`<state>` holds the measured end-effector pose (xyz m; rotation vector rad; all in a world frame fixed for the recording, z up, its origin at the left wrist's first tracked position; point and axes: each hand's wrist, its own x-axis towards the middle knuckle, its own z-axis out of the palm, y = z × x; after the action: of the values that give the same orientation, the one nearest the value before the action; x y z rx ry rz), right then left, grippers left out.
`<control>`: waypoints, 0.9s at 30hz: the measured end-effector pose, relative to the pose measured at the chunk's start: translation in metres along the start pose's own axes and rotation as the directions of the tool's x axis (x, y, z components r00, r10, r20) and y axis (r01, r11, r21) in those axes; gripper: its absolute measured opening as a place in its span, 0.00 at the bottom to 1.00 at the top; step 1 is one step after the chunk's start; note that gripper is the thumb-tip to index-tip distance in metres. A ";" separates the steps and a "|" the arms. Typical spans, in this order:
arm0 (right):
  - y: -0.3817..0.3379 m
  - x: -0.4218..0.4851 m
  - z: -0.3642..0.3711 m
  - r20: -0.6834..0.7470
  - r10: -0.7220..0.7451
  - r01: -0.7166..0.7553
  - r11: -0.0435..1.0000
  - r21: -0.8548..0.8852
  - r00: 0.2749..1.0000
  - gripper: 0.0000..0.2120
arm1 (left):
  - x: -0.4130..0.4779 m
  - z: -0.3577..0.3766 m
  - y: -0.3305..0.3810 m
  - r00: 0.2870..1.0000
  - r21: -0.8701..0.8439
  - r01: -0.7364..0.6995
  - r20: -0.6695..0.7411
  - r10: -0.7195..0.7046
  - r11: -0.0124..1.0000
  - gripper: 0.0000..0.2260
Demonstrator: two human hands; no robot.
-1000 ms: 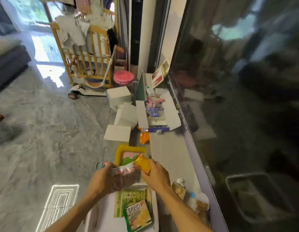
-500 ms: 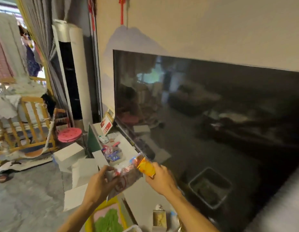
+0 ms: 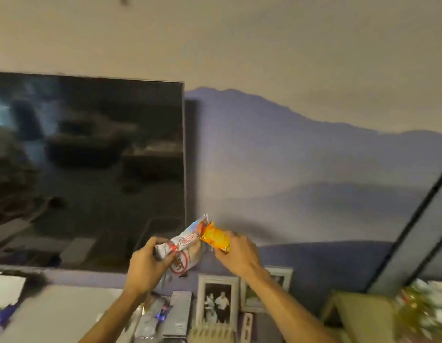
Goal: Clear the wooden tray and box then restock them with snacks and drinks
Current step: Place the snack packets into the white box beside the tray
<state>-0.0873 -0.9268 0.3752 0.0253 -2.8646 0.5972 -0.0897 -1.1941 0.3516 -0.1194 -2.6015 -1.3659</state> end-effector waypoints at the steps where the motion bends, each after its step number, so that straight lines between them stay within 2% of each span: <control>1: 0.030 -0.017 -0.018 -0.021 0.048 -0.049 0.999 -0.002 0.999 0.21 | -0.002 0.027 0.019 0.998 -0.015 -0.036 0.043 0.037 0.999 0.17; 5: 0.143 -0.096 -0.092 -0.106 0.239 -0.243 0.969 -0.032 0.965 0.18 | -0.027 0.140 0.102 0.966 -0.092 -0.141 0.203 0.157 0.986 0.15; 10: 0.272 -0.207 -0.168 -0.194 0.445 -0.460 0.887 -0.037 0.874 0.18 | -0.108 0.278 0.204 0.894 -0.138 -0.240 0.354 0.274 0.961 0.15; 15: 0.379 -0.311 -0.228 -0.225 0.602 -0.618 0.786 -0.001 0.766 0.23 | -0.196 0.397 0.284 0.821 -0.235 -0.202 0.489 0.295 0.951 0.16; 18: 0.428 -0.362 -0.259 -0.234 0.697 -0.702 0.708 0.078 0.678 0.21 | -0.238 0.451 0.323 0.784 -0.299 -0.160 0.540 0.305 0.941 0.14; 23: 0.498 -0.421 -0.291 -0.279 0.741 -0.762 0.646 0.046 0.611 0.20 | -0.282 0.530 0.371 0.743 -0.299 -0.041 0.629 0.229 0.953 0.08; 27: 0.576 -0.440 -0.284 -0.250 0.796 -0.810 0.583 0.071 0.551 0.18 | -0.298 0.584 0.410 0.731 -0.281 -0.087 0.633 0.253 0.956 0.07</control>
<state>0.3664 -0.2976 0.3097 -1.3535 -2.4801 0.5909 0.1873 -0.4745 0.2949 -1.0491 -2.8187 -1.8040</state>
